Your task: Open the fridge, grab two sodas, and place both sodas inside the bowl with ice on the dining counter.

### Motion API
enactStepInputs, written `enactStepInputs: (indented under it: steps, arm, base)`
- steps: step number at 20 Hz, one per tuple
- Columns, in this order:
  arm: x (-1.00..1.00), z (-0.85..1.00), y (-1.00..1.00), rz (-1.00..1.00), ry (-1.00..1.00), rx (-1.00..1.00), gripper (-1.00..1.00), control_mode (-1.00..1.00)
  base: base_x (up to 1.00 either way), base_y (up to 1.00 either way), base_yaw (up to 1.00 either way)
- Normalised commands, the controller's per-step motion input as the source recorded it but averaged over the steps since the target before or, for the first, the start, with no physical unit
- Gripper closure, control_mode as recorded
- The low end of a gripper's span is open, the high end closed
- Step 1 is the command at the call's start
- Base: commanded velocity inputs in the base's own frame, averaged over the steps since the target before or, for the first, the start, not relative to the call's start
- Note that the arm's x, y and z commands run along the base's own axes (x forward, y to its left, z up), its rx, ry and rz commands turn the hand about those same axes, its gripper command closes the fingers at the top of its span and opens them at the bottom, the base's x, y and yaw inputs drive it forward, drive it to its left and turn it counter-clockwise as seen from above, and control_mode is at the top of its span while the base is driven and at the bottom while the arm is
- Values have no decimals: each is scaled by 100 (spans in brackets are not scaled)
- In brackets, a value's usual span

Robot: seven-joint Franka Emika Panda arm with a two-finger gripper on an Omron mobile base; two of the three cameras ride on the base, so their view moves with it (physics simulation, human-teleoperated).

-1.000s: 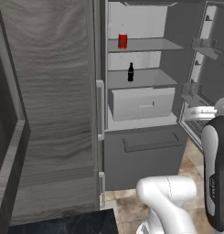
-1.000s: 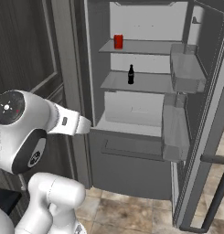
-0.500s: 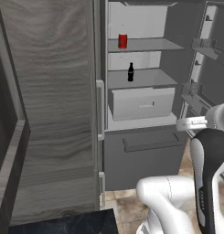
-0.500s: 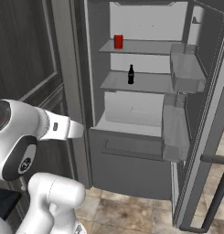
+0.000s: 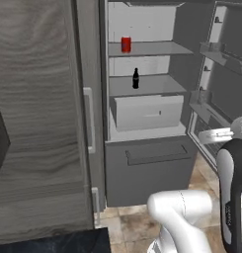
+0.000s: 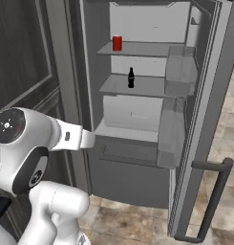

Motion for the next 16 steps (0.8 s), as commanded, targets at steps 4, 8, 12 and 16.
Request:
enactStepInputs:
  steps: [4,8,12,16]
  arm:
    - [0,0,0,0,0,0,-100,100]
    - [0,0,0,0,0,0,-100,100]
    - [0,0,0,0,0,0,-100,100]
    - [0,0,0,0,0,0,-100,100]
  base:
    - [12,-10,7]
    - [32,6,2]
    - [52,3,0]
    - [75,-27,0]
